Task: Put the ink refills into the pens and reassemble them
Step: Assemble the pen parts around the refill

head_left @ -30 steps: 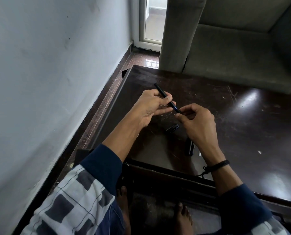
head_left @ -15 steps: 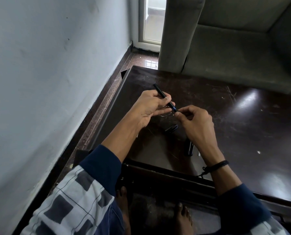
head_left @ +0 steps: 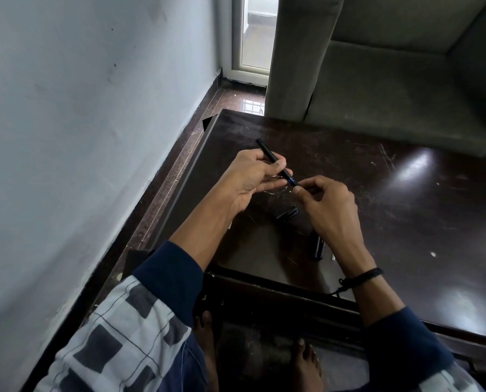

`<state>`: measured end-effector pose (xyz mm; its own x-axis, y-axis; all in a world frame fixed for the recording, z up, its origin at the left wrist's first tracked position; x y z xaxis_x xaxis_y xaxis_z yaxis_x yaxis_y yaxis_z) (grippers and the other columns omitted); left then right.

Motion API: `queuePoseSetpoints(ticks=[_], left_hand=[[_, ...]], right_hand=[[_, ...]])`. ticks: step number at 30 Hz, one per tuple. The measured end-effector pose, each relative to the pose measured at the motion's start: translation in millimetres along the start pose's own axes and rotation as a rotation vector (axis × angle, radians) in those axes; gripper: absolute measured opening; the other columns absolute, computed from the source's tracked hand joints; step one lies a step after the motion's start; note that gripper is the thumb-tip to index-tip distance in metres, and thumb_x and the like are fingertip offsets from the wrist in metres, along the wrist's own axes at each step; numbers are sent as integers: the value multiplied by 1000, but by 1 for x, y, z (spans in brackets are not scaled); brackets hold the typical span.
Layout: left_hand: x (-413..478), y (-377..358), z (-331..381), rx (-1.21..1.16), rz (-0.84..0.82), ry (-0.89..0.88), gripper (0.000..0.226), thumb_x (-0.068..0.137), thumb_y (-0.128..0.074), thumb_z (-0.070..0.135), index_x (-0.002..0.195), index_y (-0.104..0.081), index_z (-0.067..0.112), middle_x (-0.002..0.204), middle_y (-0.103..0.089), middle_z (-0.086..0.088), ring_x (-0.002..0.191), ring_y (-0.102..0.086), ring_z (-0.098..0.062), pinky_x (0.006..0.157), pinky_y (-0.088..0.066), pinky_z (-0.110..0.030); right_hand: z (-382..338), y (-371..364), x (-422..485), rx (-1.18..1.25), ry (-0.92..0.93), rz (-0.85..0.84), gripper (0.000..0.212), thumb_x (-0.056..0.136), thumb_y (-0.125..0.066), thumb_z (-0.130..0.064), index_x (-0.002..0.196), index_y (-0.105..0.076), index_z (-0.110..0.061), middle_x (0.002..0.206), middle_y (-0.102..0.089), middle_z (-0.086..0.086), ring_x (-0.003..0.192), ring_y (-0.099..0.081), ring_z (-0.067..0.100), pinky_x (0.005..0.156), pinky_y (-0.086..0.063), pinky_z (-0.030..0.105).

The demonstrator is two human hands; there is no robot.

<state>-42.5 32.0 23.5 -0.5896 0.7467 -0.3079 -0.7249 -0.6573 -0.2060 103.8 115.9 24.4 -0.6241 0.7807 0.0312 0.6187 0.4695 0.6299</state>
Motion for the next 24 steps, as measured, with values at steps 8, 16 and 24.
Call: queuePoseSetpoints(ticks=[8, 16, 24], left_hand=[[-1, -1, 1, 3, -2, -7, 10, 95, -64, -1, 101, -68, 5, 106, -73, -15, 94, -76, -20, 72, -62, -27], [-1, 0, 2, -3, -3, -11, 8, 95, -65, -1, 101, -67, 5, 107, -73, -18, 94, -76, -22, 72, -62, -27], [0, -1, 1, -8, -11, -9, 10, 95, -65, -1, 104, -67, 3, 107, -73, -17, 94, -77, -21, 74, -62, -29]], right_hand=[[1, 1, 0, -16, -23, 3, 10, 95, -71, -32, 104, -72, -25, 90, -69, -9, 82, -66, 10, 72, -58, 34], [0, 0, 0, -1, 10, -4, 15, 98, -68, -33, 110, -74, -27, 91, -72, -6, 81, -69, 12, 72, -60, 36], [3, 0, 0, 7, 16, 45, 7, 94, -74, -25, 101, -71, -25, 88, -70, -10, 81, -68, 11, 68, -58, 33]])
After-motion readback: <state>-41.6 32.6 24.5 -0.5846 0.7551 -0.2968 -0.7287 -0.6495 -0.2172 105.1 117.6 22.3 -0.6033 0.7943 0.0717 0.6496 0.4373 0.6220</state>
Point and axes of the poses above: each hand's wrist, its own x-axis towards the middle knuckle, its own y-axis out of the back of the hand, z = x × y, the point moved 5 cm from there along x, towards the middle knuckle
